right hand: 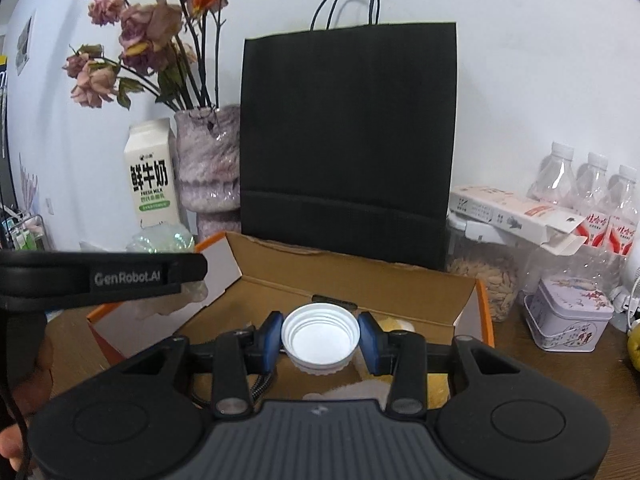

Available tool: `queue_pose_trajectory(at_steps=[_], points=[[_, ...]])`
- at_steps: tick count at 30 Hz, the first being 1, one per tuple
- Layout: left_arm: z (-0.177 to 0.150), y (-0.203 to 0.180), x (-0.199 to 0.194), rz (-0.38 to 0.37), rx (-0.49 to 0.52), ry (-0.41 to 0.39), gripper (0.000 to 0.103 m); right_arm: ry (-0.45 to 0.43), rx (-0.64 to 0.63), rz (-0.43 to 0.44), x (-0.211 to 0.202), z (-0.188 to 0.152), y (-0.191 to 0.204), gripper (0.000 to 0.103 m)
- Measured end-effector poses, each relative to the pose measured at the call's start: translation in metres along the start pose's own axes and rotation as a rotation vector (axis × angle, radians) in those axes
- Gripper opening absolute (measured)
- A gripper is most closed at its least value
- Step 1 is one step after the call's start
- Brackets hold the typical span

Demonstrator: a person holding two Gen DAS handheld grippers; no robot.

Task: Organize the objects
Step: 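Open the left tool to drop the bag into the box while the right tool releases the cap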

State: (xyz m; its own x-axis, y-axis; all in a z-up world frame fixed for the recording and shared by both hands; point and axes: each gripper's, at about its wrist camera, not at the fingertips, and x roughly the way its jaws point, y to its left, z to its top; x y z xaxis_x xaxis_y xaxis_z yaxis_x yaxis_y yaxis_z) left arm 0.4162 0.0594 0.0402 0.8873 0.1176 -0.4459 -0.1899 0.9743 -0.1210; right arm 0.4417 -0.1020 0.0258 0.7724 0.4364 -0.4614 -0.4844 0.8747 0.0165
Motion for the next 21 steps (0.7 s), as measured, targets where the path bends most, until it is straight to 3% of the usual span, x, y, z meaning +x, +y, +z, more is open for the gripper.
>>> queue_pose_trajectory(at_steps=[7, 10, 11, 12, 13, 14, 15, 16, 21], points=[[-0.002, -0.001, 0.008, -0.023, 0.019, 0.01, 0.05, 0.008, 0.008, -0.023, 0.005, -0.003, -0.003, 0.039], [-0.002, -0.002, 0.01, -0.012, 0.021, 0.011, 0.059, 0.017, 0.016, -0.031, 0.006, -0.004, -0.005, 0.039], [-0.003, -0.002, 0.011, -0.014, 0.023, 0.013, 0.069, 0.018, 0.018, -0.033, 0.007, -0.004, -0.005, 0.04], [-0.003, -0.002, 0.011, -0.016, 0.023, 0.014, 0.084, 0.019, 0.02, -0.04, 0.007, -0.004, -0.006, 0.044], [-0.003, -0.002, 0.011, -0.012, 0.021, 0.012, 0.092, 0.022, 0.021, -0.048, 0.007, -0.004, -0.006, 0.051], [-0.003, -0.001, 0.01, -0.005, 0.017, 0.0, 0.103, 0.023, 0.022, -0.058, 0.007, -0.004, -0.006, 0.07], [-0.003, -0.001, 0.009, 0.002, 0.013, -0.016, 0.103, 0.022, 0.023, -0.071, 0.007, -0.005, -0.006, 0.092], [-0.003, -0.001, 0.008, 0.008, 0.011, -0.021, 0.103, 0.017, 0.021, -0.088, 0.007, -0.005, -0.006, 0.099], [-0.002, 0.001, 0.009, 0.011, 0.005, -0.011, 0.103, 0.023, 0.033, -0.115, 0.009, -0.004, -0.01, 0.103]])
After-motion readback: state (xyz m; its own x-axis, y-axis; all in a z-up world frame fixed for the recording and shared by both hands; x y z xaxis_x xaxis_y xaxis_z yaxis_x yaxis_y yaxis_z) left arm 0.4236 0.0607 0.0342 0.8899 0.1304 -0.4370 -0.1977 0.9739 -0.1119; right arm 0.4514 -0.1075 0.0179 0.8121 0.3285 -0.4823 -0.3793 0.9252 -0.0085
